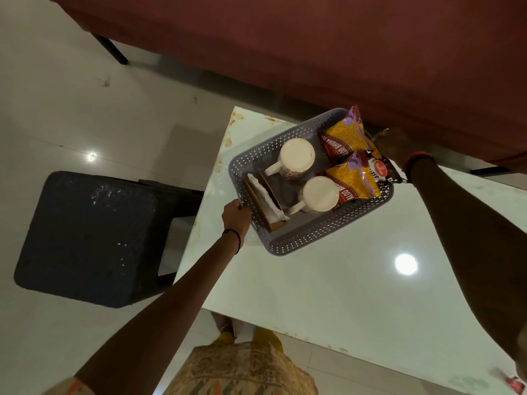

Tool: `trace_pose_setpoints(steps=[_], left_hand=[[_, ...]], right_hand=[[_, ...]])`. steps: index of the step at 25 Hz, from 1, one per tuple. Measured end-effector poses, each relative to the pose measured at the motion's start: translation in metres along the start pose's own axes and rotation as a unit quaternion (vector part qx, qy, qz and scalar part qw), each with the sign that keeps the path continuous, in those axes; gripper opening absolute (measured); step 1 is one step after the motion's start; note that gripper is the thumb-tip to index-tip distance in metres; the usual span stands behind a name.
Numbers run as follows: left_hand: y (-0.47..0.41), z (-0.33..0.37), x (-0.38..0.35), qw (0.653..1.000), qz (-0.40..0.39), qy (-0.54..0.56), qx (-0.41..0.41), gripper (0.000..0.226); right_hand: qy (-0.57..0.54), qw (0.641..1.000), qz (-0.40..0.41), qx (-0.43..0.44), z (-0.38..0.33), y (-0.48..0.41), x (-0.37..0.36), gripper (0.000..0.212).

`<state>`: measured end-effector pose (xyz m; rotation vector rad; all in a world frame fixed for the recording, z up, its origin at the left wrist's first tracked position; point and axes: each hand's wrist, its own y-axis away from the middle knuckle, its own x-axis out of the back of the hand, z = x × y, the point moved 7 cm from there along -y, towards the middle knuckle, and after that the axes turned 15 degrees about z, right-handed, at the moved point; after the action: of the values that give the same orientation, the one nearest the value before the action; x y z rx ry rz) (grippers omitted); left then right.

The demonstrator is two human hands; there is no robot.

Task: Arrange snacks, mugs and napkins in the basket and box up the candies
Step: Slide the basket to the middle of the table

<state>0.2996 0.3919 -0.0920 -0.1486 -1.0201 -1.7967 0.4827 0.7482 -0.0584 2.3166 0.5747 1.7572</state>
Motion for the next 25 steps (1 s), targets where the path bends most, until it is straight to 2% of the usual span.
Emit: trace_pose_setpoints(steps=[2, 4, 8, 14, 18, 21, 23, 25], left_hand=[[-0.002, 0.001, 0.001, 1.0, 0.003, -0.003, -0.001, 0.011], [-0.002, 0.004, 0.003, 1.0, 0.006, -0.008, -0.004, 0.009], [-0.003, 0.007, 0.011, 0.999, 0.015, -0.032, -0.014, 0.006], [0.016, 0.014, 0.036, 0.997, 0.006, -0.071, -0.037, 0.005], [0.049, 0.03, 0.069, 0.988, -0.006, -0.131, -0.086, 0.003], [0.083, 0.047, 0.094, 0.974, -0.034, -0.178, -0.133, 0.023], [0.104, 0.053, 0.111, 0.968, -0.042, -0.198, -0.151, 0.011], [0.117, 0.05, 0.126, 0.962, -0.045, -0.213, -0.163, 0.012]], right_hand=[[-0.016, 1.0, -0.002, -0.002, 0.002, -0.002, 0.0, 0.034], [-0.032, 0.999, -0.008, -0.011, 0.004, 0.003, 0.0, 0.02], [-0.077, 0.996, 0.005, -0.038, 0.012, 0.022, 0.006, 0.038], [-0.134, 0.986, 0.0, -0.094, 0.041, 0.076, 0.015, 0.039], [-0.163, 0.978, -0.007, -0.132, 0.06, 0.134, 0.033, 0.037], [-0.178, 0.972, -0.005, -0.156, 0.078, 0.183, 0.048, 0.037], [-0.187, 0.967, -0.009, -0.171, 0.092, 0.214, 0.054, 0.037], [-0.192, 0.964, -0.005, -0.187, 0.107, 0.243, 0.06, 0.036]])
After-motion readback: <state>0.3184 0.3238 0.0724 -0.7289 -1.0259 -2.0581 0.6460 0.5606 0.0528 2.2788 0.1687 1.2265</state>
